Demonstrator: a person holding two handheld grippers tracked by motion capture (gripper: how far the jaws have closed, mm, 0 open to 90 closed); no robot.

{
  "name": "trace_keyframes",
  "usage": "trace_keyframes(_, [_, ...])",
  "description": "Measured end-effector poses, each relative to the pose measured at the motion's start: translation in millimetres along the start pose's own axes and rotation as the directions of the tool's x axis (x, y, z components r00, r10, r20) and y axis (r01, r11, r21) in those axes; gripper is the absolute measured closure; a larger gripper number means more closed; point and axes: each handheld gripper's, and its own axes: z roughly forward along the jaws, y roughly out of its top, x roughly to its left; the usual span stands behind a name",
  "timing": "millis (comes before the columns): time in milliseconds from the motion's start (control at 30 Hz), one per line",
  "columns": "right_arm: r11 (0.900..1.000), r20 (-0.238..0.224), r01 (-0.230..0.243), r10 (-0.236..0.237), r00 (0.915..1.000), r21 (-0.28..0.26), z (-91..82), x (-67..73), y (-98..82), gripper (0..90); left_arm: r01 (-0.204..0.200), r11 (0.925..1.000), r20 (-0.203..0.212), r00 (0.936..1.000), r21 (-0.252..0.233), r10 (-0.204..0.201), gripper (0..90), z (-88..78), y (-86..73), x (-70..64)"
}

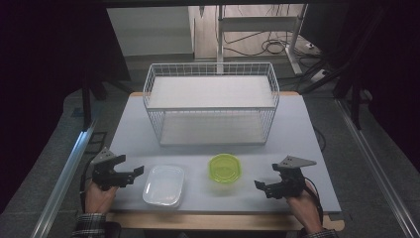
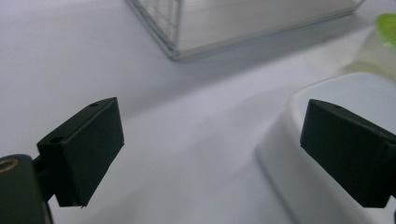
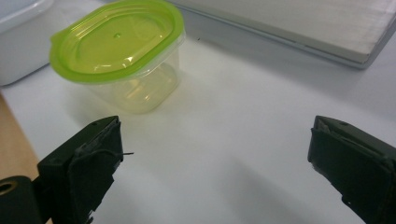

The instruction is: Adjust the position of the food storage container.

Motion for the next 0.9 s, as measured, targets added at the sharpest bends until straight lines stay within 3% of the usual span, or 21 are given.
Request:
trace_keyframes(100, [1.0, 0.035, 0.0, 0.0, 0.9994, 0.008, 9.7, 2.8, -1.0, 2.3, 0.032, 0.9987, 0.028, 0.9991, -0.039, -0.031, 4.5, 2.5, -5.5, 6.8])
trace_keyframes(267, [0.999, 0.059, -0.016, 0.014, 0.9982, 0.038, 14.6, 0.7, -2.8, 2.3, 0.037, 0.9987, 0.018, 0.9992, -0.034, -0.037, 4.3, 3.2, -6.6, 6.6])
trace_keyframes(433, [0.999, 0.075, -0.023, 0.02, 0.997, 0.032, 13.2, -0.4, -1.3, 2.1, -0.002, 0.9985, -0.024, 0.9997, -0.055, 0.001, 4.7, 0.4, -5.1, -0.2])
trace_keyframes(633, [0.998, 0.024, -0.026, 0.024, 0.9994, 0.06, 13.2, -1.4, 0.4, 1.2, -0.023, 0.9973, -0.032, 0.9993, -0.069, 0.021, 6.0, -2.1, -3.5, -6.1])
trace_keyframes(767, [0.997, 0.037, -0.001, -0.002, 0.9993, 0.081, 13.2, 3.0, 4.7, 6.8, -0.048, 0.9978, -0.043, 0.998, -0.047, 0.046, 6.0, -0.1, -3.3, -10.7])
trace_keyframes(900, [0.995, 0.036, -0.002, -0.001, 0.9993, 0.095, 13.2, 5.8, 8.3, 19.0, -0.057, 0.9976, -0.054, 0.997, -0.039, 0.055, 5.9, 0.8, -3.5, -11.5])
